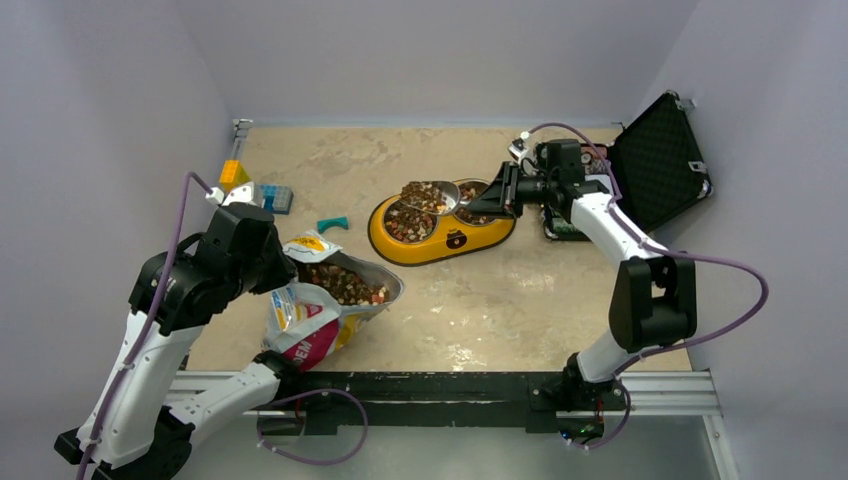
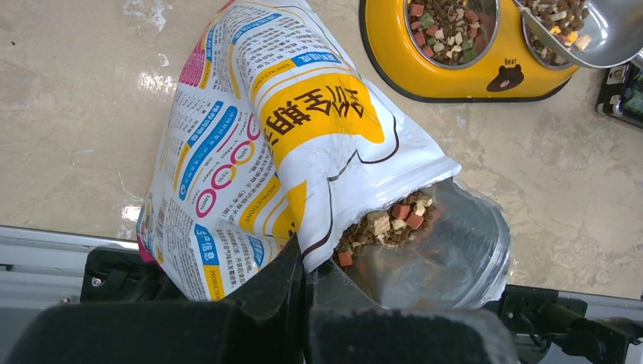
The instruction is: Serve the pet food
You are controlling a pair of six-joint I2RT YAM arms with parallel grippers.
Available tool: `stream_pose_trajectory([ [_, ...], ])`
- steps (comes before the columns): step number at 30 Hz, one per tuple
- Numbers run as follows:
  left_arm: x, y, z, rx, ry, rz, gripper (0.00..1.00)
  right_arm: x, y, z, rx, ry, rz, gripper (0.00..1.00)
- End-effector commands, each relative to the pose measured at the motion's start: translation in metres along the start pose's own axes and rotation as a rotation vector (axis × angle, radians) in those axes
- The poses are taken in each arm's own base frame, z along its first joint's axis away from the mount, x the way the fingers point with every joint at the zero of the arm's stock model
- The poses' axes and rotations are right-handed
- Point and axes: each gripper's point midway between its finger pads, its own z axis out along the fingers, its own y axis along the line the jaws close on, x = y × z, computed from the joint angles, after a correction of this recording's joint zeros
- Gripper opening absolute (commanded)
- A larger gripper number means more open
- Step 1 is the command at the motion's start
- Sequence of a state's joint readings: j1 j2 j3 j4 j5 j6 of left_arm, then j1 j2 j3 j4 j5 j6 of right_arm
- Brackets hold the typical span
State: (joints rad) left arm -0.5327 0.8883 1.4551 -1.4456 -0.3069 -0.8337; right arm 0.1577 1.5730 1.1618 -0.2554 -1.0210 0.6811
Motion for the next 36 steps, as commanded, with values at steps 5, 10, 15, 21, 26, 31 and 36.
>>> stream_pose_trajectory([
  [5, -0.016, -0.002, -0.012, 0.042, -0.087, 0.001, 0.00, -0.023, -0.028, -0.003, 0.208, -0.061, -0.084, 0.00],
  [10, -0.020, -0.001, -0.011, 0.041, -0.108, 0.012, 0.00, -0.020, -0.047, 0.003, 0.326, -0.024, -0.117, 0.00],
  [15, -0.017, -0.008, -0.011, 0.065, -0.079, 0.016, 0.00, -0.018, -0.048, 0.013, 0.428, 0.007, -0.173, 0.00],
  [21, -0.015, -0.004, -0.010, 0.064, -0.088, 0.011, 0.00, -0.014, -0.047, 0.029, 0.562, 0.048, -0.267, 0.00],
  [26, -0.014, -0.007, -0.012, 0.071, -0.072, 0.009, 0.00, -0.007, -0.041, 0.036, 0.684, 0.081, -0.368, 0.00],
  [31, -0.005, -0.004, -0.008, 0.073, -0.059, -0.015, 0.00, -0.003, -0.026, 0.044, 0.799, 0.088, -0.516, 0.00],
  [36, -0.007, -0.004, -0.011, 0.071, -0.059, -0.008, 0.00, -0.005, -0.013, 0.047, 0.918, 0.103, -0.639, 0.00],
])
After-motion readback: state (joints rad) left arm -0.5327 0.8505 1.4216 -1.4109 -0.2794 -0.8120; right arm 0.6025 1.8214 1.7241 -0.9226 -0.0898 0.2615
